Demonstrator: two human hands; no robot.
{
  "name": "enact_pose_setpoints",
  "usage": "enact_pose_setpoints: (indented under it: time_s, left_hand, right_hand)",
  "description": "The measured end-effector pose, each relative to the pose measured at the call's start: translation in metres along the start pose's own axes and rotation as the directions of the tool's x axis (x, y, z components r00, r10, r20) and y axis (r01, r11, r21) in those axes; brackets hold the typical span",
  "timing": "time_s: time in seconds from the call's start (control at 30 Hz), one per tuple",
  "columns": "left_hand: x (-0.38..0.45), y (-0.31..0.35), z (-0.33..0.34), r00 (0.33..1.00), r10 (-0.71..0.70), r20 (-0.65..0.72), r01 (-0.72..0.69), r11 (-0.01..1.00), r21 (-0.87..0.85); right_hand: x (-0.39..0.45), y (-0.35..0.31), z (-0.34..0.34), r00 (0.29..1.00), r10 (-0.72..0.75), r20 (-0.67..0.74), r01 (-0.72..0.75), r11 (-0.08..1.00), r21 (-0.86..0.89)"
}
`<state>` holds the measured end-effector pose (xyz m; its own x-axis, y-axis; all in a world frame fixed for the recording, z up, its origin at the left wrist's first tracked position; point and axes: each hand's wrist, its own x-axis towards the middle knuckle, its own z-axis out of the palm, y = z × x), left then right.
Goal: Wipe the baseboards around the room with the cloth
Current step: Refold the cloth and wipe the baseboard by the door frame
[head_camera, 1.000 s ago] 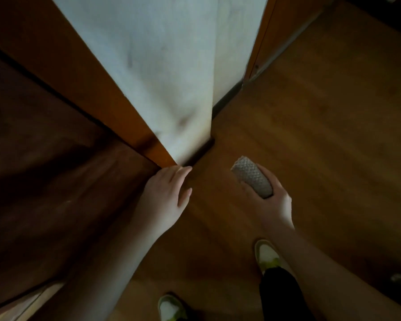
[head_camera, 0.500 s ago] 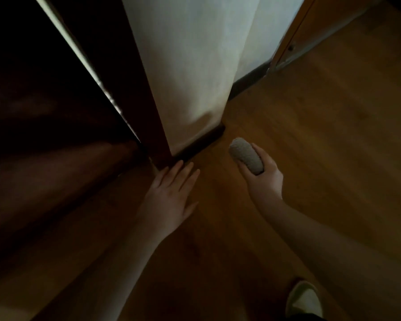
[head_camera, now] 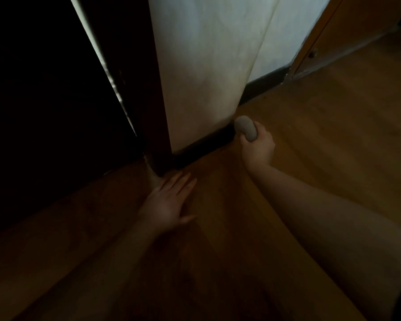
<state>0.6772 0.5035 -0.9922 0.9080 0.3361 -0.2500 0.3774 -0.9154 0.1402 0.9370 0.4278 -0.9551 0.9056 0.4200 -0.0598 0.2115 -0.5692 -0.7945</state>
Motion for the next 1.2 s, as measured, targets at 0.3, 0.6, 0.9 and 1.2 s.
enact_pose_setpoints:
  time_s: [0.3, 0.6, 0.9, 1.2]
  left_hand:
    - [-0.032, -0.012, 0.018, 0.991, -0.137, -0.007, 0.137, 0.990, -0.027]
    - [-0.057, -0.030, 0.039, 0.972, -0.194, 0.136, 0.196, 0.981, 0.002]
    - [-0.045, -0.041, 0.035, 0.932, -0.287, 0.221, 0.305, 0.951, -0.050]
    - [-0.038, -0.028, 0.048, 0.965, -0.169, 0.199, 0.151, 0.983, 0.104]
  right_hand:
    - [-0.008, -0.001, 0.039, 0.999, 0.022, 0.043, -0.025, 0.995, 0.092]
    - [-0.088, -0.016, 0.086, 0.984, -0.041, 0.172, 0.017, 0.990, 0.139]
    - [-0.093, -0.002, 0.068, 0.853, -0.275, 0.443, 0.188, 0.955, 0.230]
    - [-0.015, 0.047, 0.020, 0.995, 0.033, 0.089, -0.052, 0.974, 0.219]
